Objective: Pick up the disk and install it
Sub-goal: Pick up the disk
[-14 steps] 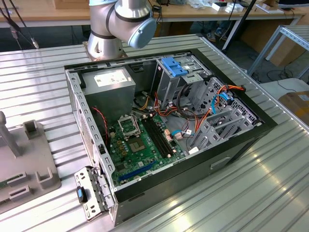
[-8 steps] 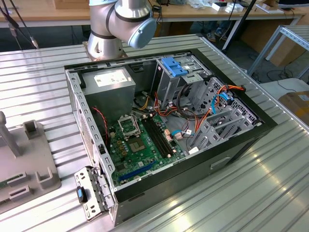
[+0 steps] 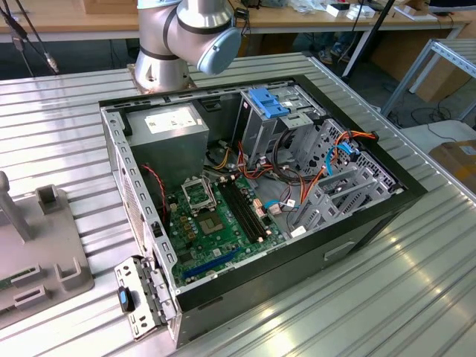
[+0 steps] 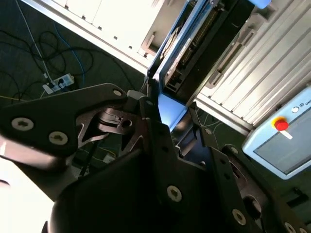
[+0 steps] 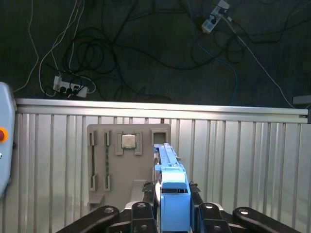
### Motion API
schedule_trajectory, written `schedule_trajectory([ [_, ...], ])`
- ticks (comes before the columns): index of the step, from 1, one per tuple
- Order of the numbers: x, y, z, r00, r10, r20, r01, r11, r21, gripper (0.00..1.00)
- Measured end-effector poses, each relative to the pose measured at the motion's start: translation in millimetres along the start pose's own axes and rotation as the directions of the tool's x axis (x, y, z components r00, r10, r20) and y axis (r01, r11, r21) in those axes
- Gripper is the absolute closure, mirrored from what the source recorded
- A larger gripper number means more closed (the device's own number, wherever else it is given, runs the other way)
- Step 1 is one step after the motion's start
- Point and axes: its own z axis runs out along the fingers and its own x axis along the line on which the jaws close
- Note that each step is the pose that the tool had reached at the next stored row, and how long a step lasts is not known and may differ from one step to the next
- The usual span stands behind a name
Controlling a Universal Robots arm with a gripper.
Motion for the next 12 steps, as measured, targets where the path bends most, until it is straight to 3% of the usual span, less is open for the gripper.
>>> schedule_trajectory([
  [12,-0.1,-0.8,-0.4,1.0000,0.000,0.0000,0.000,1.0000,0.0001,0.63],
])
